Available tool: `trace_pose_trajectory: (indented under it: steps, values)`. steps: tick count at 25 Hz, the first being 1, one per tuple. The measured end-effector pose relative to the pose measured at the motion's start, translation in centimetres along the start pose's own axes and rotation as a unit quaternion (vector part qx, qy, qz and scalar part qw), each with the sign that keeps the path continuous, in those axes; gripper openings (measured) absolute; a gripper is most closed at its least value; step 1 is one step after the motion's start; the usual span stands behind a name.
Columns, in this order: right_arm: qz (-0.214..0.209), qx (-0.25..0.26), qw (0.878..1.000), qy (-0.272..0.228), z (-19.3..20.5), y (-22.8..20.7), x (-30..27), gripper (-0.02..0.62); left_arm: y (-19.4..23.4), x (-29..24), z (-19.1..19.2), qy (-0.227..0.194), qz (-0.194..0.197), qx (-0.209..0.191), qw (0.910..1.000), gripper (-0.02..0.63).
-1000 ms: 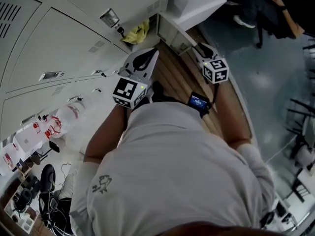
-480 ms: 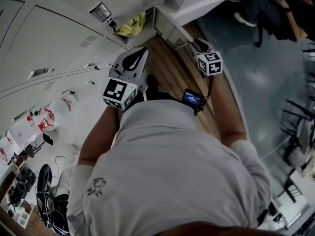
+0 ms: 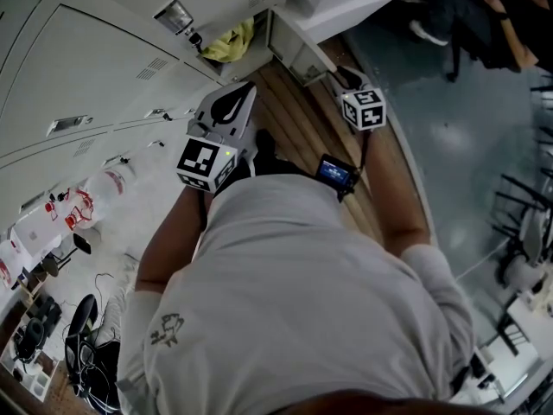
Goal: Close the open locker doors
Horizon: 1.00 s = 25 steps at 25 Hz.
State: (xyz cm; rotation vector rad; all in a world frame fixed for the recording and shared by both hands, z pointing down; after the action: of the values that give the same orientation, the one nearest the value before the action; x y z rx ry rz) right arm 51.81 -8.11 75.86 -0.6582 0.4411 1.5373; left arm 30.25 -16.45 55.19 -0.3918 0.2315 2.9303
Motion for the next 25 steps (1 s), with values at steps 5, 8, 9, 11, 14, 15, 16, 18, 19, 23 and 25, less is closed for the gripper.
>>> trace_pose_trajectory:
  steps: [5, 8, 9, 11, 14, 15, 16, 18, 19, 23, 25]
  values:
    - [-0.004, 0.006, 1.0, 0.004, 0.1, 0.8, 0.2, 0.109, -0.3, 0.1, -0.1, -0.004, -0.001, 0.002, 1.0, -0.005]
    - [-0.012, 0.008, 1.0, 0.009, 0.5, 1.9, -0.2, 0.095, 0.0, 0.4, 0.0, -0.005, -0.004, 0.002, 1.0, -0.005]
    - [-0.016, 0.011, 1.0, 0.011, 0.6, 2.4, -0.3, 0.092, 0.1, 0.6, 0.0, -0.006, -0.005, 0.002, 1.0, -0.005]
    - [-0.025, 0.016, 0.999, 0.015, 0.8, 3.4, -0.6, 0.091, 0.3, 0.9, -0.1, -0.007, -0.009, 0.002, 0.9999, -0.005]
    - [-0.039, 0.02, 0.999, 0.02, 0.9, 4.7, -1.0, 0.091, 0.6, 1.5, 0.1, -0.007, -0.017, 0.003, 0.9998, -0.005]
    - [-0.043, 0.022, 0.999, 0.02, 0.8, 5.2, -1.0, 0.091, 0.7, 1.7, 0.1, -0.007, -0.02, 0.003, 0.9998, -0.005]
    - [-0.048, 0.024, 0.998, 0.021, 0.8, 5.6, -1.1, 0.091, 0.9, 1.9, 0.2, -0.008, -0.024, 0.004, 0.9997, -0.005]
    - [-0.056, 0.027, 0.998, 0.023, 0.7, 6.4, -1.2, 0.091, 1.3, 2.5, 0.2, -0.009, -0.032, 0.004, 0.9994, -0.005]
    - [-0.061, 0.027, 0.998, 0.024, 0.7, 6.8, -1.3, 0.091, 1.4, 2.8, 0.1, -0.01, -0.036, 0.004, 0.9993, -0.005]
    - [-0.082, 0.034, 0.996, 0.027, 0.6, 8.7, -1.9, 0.092, 2.2, 4.1, 0.4, -0.014, -0.055, 0.007, 0.9984, -0.005]
    - [-0.094, 0.038, 0.994, 0.028, 0.4, 9.8, -2.3, 0.097, 2.7, 4.7, 0.8, -0.013, -0.066, 0.01, 0.9977, -0.005]
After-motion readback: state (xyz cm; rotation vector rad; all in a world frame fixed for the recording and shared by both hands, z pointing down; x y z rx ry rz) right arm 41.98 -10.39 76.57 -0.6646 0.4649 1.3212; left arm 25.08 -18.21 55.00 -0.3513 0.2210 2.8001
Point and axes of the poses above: the fingertips, and each gripper's own axes: x backward along the fingers, y to its left, z out of its underside, the point moved 1 cm from there along x, backward along the fingers, and after that the axes turned 3 degrees about -z, right-handed, at the moved point
